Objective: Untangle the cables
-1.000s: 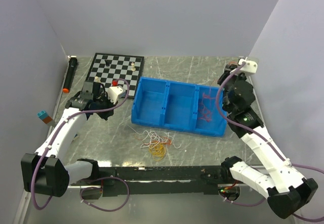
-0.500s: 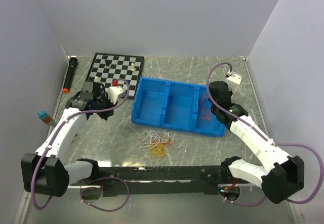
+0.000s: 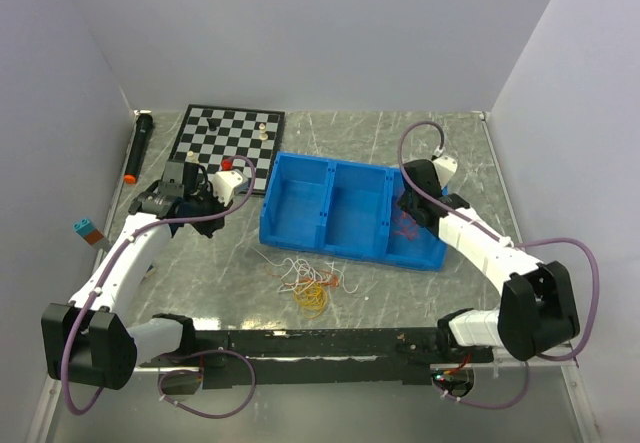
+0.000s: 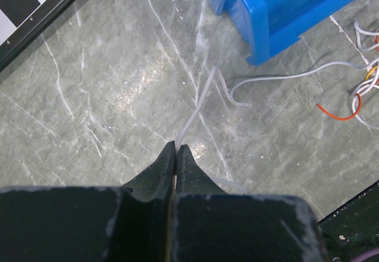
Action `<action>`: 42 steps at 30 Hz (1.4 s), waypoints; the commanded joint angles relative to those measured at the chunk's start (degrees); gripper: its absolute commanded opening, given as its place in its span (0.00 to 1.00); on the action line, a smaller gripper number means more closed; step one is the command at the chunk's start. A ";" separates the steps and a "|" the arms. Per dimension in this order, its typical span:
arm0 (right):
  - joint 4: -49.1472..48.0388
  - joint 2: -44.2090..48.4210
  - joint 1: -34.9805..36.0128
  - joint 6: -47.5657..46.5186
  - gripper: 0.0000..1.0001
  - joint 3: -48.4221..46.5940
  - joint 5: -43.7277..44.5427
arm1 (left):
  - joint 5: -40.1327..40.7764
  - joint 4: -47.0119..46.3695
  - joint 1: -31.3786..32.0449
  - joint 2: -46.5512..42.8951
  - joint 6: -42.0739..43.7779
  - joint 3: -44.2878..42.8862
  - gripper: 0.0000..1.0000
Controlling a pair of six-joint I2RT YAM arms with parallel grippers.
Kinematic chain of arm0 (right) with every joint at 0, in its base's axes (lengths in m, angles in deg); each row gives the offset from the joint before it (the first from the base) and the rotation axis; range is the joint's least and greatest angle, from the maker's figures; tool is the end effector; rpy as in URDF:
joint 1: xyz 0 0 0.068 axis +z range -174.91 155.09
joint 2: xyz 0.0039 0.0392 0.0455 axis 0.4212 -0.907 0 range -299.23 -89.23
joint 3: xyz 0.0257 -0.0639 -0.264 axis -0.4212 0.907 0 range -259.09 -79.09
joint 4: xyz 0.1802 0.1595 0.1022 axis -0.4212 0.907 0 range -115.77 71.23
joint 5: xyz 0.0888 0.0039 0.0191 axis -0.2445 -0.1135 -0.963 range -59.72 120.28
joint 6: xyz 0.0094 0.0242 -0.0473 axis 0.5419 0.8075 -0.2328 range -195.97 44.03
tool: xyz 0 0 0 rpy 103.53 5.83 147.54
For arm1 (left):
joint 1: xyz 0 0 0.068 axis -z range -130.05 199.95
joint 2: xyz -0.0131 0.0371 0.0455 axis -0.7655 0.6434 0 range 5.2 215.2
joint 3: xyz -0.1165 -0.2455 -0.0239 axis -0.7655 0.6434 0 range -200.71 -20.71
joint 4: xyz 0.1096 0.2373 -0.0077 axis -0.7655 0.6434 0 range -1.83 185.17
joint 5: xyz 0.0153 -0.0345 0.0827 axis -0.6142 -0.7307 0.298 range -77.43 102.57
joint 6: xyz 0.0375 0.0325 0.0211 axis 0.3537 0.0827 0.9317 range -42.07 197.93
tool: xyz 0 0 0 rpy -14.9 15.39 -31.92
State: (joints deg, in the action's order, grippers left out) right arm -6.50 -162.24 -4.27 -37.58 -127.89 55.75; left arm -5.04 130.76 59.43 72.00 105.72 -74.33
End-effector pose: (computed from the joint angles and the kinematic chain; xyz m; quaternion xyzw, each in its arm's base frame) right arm 0.2563 0.0802 0.2472 0.2243 0.8720 0.0135 0.4349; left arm 0.2241 -0.0484 0.2694 0.3445 0.8805 -0.0981 0.3104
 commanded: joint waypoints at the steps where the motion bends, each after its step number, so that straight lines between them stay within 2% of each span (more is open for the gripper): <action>1: 1.56 -0.29 -1.92 5.29 0.15 -0.87 -5.52 | -0.41 -1.19 0.19 -0.54 0.07 -0.87 0.01; 3: 1.74 1.29 -2.01 5.46 0.35 -0.69 -6.13 | -0.59 -1.10 0.19 -0.54 0.07 -1.13 0.01; 4: 1.74 2.69 -2.10 5.47 0.42 -0.60 -6.66 | -0.59 -1.02 0.19 -0.45 0.07 -1.13 0.01; 7: 0.16 8.04 -1.92 5.03 0.54 0.63 -9.20 | -0.76 -1.02 0.19 -0.27 -0.02 -1.39 0.01; 12: -1.69 17.98 -1.13 2.22 0.63 2.04 -14.74 | -1.29 -1.19 0.19 -0.01 -0.37 -1.39 0.01; 15: 2.96 19.74 -1.04 1.87 0.64 1.42 -14.66 | -1.47 -1.28 0.19 0.08 -0.54 -1.31 0.01; 19: 3.67 22.30 -1.04 1.95 0.62 4.41 -13.27 | -1.55 -1.28 0.19 0.17 -0.72 -1.31 0.01; 22: 4.90 19.41 -2.01 1.86 0.61 3.63 -12.46 | -1.90 -1.28 0.28 0.43 -1.07 -1.57 0.01; 25: 4.91 16.24 -2.71 1.95 0.61 1.69 -15.18 | -1.73 -0.84 0.37 0.26 -1.25 -1.75 0.01; 28: -1.22 18.95 -2.19 -0.85 0.60 3.17 -21.22 | -1.38 -0.93 0.37 -0.53 -0.90 -1.22 0.01; 31: -7.03 21.76 2.71 -6.91 0.59 5.37 -26.51 | -1.64 -1.19 0.37 -0.62 -0.81 -0.69 0.01; 34: -10.56 23.70 12.11 -10.17 0.56 8.36 -25.48 | -2.61 -1.37 0.37 0.08 -1.16 -0.87 0.01; 38: -12.06 23.71 22.57 -7.20 0.49 13.19 -23.89 | -3.75 -1.54 0.37 1.04 -1.51 -0.87 0.01; 42: -14.69 25.46 30.05 -5.09 0.48 19.69 -25.12 | -3.14 -2.60 0.37 1.31 -1.34 0.63 0.01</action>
State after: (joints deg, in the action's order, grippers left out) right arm -17.54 -138.48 20.98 -44.12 -112.74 31.51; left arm -6.68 130.54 59.58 73.10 105.04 -74.31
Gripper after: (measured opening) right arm 0.480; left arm 0.026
